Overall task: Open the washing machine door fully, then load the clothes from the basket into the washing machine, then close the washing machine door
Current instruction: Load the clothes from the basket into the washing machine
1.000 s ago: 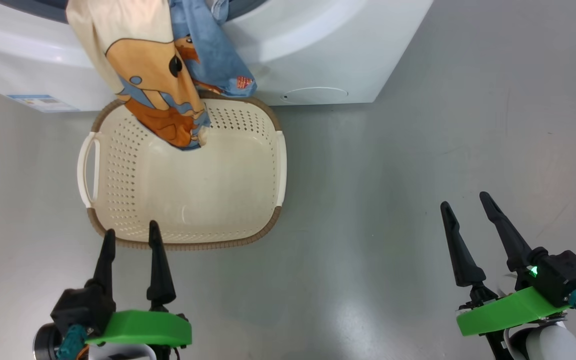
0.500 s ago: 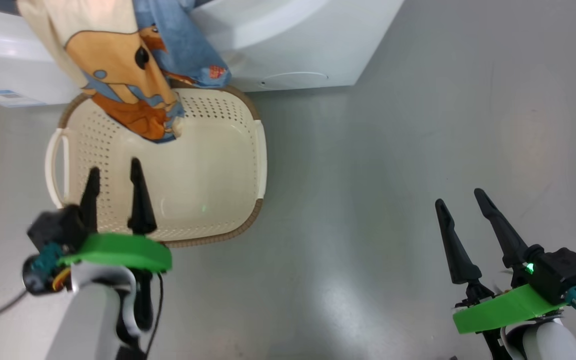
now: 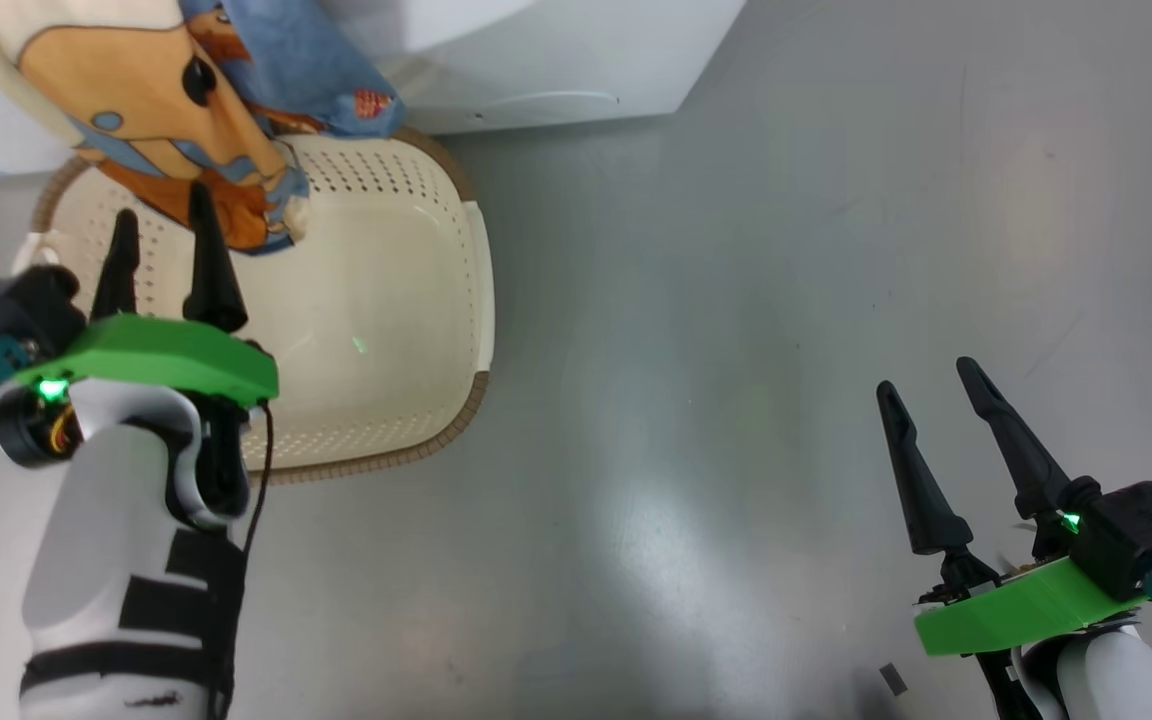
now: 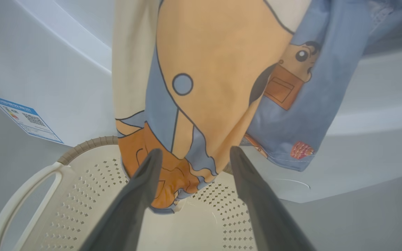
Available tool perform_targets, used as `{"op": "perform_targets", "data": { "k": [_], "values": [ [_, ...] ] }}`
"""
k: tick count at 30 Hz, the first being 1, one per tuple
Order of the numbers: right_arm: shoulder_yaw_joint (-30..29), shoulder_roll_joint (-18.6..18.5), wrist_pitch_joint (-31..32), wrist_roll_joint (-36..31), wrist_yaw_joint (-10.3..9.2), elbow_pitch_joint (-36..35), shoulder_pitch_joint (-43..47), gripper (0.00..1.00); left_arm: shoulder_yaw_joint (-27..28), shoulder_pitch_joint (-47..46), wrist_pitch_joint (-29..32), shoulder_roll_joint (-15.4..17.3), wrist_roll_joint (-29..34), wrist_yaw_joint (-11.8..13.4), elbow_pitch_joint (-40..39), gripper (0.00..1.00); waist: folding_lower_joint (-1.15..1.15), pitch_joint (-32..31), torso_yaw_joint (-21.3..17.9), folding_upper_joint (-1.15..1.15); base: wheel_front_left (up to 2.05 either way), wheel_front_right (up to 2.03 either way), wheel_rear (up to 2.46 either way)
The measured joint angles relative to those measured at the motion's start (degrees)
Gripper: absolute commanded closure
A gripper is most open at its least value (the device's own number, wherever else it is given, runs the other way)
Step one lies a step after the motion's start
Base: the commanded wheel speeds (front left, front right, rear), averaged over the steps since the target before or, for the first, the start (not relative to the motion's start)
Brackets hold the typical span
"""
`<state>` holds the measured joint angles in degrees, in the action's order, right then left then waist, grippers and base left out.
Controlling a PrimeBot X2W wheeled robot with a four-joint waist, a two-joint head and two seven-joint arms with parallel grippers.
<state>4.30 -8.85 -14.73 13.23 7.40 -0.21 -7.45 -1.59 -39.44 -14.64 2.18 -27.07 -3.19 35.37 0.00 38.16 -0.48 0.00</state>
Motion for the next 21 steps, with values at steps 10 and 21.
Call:
{"op": "perform_targets", "data": {
  "k": [10, 21],
  "values": [
    [-0.1, -0.5, 0.0, -0.1, 0.0, -1.0, 0.0, 0.0, 3.2, -7.2, 0.0, -0.2, 2.2, -2.7, 6.4, 0.0, 0.0, 3.4, -1.3, 0.0, 0.0, 0.0, 0.0],
    [-0.3, -1.1, 0.0, -0.1, 0.0, -2.3, -0.1, 0.0, 5.9, -15.4, 0.0, 0.0, 5.7, -3.6, 8.8, 0.0, 0.0, 7.6, -2.7, 0.0, 0.0, 0.0, 0.0]
  ]
}}
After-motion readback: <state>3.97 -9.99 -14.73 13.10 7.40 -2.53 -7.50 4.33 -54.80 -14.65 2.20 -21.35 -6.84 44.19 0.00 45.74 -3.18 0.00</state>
